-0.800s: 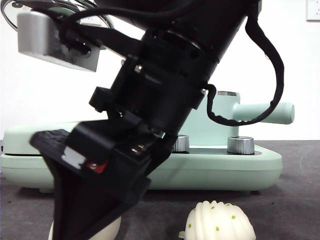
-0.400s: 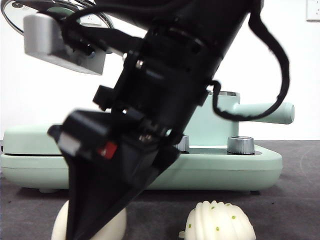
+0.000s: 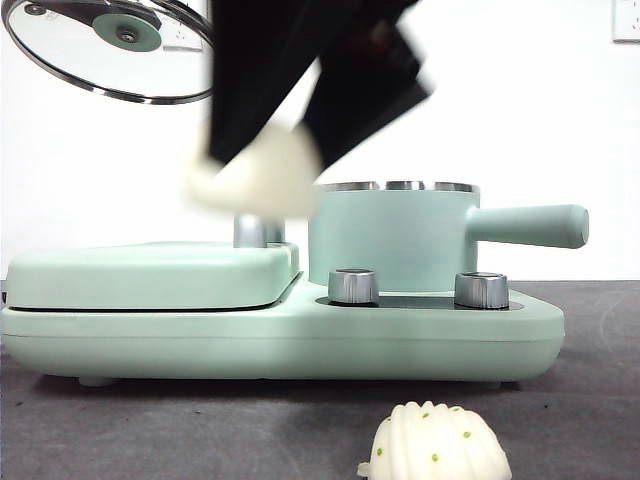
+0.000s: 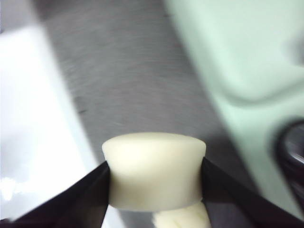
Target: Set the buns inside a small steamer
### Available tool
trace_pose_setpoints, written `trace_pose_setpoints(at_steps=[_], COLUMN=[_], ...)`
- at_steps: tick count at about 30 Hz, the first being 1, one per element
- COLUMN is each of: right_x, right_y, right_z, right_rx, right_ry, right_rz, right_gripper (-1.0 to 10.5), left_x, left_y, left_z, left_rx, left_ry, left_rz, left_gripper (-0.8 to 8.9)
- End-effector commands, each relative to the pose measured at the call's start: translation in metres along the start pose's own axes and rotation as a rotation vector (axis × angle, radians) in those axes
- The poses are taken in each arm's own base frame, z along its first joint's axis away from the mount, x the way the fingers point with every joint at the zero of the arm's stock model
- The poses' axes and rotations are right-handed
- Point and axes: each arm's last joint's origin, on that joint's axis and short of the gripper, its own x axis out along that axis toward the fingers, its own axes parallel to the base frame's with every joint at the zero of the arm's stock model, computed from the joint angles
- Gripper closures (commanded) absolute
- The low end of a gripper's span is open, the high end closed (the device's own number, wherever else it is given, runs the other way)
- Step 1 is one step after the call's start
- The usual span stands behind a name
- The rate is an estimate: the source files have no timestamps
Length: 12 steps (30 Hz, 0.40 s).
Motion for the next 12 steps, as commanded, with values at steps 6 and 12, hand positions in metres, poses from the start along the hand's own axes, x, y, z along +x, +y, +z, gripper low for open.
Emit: trace_pose_setpoints(at_steps=[6,12], right_x=[-0.059,-0.083], right_y=[-0.037,-0.081], right_z=[0.026,0.046], right_rx=[0.176,0.239], right_ry=[0.029,-0.069], right_rz=[-0.117,-0.198], right_gripper=[6.8,6.8], left_x=[-0.003,-0.003], left_y=[-0.001,-0.001], left_z=[0.007,0.008], left_rx=[0.024,0.025], left_ry=[-0.046,-0.051], left_rz=[-0.001,-0.001], left_gripper=[8.03,8.03])
